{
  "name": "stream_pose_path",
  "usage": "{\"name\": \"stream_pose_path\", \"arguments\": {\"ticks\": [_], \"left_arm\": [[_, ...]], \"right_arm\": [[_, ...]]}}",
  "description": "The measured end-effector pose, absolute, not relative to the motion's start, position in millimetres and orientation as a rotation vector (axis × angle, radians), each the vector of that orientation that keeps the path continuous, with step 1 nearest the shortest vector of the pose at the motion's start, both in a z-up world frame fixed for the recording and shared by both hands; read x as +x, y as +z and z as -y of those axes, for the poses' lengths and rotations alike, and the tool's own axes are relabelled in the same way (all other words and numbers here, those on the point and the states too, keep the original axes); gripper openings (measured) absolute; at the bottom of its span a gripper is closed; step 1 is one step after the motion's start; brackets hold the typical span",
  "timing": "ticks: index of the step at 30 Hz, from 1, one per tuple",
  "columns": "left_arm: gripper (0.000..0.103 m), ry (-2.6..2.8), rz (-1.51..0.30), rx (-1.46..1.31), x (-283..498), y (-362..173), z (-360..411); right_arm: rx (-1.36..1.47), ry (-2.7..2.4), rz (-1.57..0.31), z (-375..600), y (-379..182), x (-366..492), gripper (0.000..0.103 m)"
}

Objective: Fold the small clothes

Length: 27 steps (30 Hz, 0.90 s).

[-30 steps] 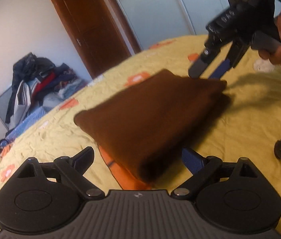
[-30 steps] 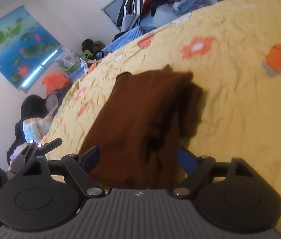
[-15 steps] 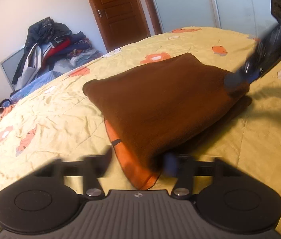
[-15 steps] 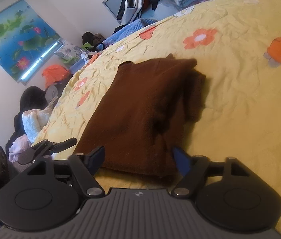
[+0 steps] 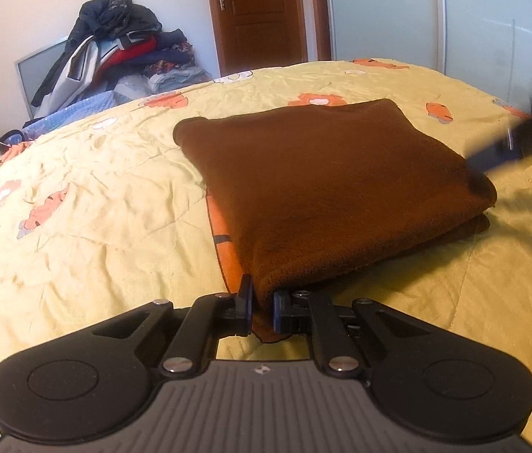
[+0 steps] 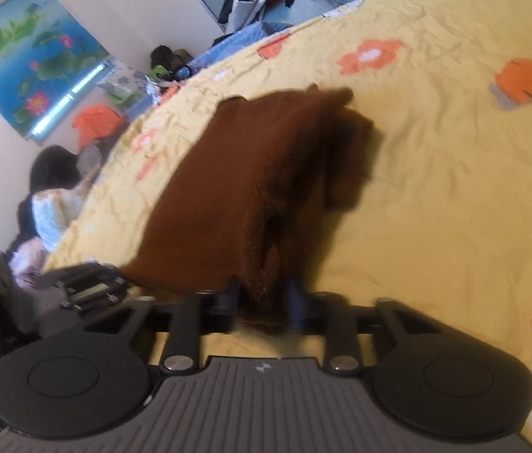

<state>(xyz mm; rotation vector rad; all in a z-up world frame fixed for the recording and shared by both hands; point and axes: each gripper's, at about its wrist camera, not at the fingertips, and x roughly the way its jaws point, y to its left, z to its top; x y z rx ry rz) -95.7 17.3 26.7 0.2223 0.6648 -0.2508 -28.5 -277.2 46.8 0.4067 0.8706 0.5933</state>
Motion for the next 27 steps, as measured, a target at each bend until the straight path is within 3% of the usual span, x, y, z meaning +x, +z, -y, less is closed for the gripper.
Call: {"name": "stream_pose_path", "arguments": {"ticks": [3,9,11,12,15,18,20,25,27], "left_arm": [[0.011,-0.237,-0.671,0.225,-95.5,29.9,-13.2],[0.014,-0.217,-0.619,0.323,-97.2,36.2,3.3],[0.014,-0.221,-0.638,0.318,-92.9,30.6,0.1],[0.012,-0.225,-0.653,0.298,-91.0,27.2,-4.3],[0.012,-0.246,-0.676,0.174,-88.2,26.9,-21.3],[0.012,-0.244,-0.681,0.124,-83.1,25.2,-23.7],[0.012,-0.240,-0.679,0.143,-83.6,25.2,-20.0],[0.014,-0.351,-0.648,0.149,-109.5,42.6,-31.9],[0.016,-0.424,-0.648,0.039,-119.4,54.0,-53.4]], "right_arm": [[0.456,0.565,-0.793,285.9,69.7,-4.4,0.060],[0.476,0.466,-0.891,266.5,51.7,72.1,0.064],[0.501,0.502,-0.884,260.6,44.1,82.7,0.046],[0.493,0.507,-0.891,258.4,42.9,85.8,0.019],[0.429,0.483,-0.858,267.1,38.2,78.5,0.016],[0.618,0.474,-0.854,297.1,7.4,72.9,0.014],[0.594,0.475,-0.836,291.8,12.8,66.5,0.017],[0.584,0.489,-0.835,288.8,40.8,42.8,0.069],[0.583,0.540,-0.840,291.9,46.6,23.9,0.071]]}}
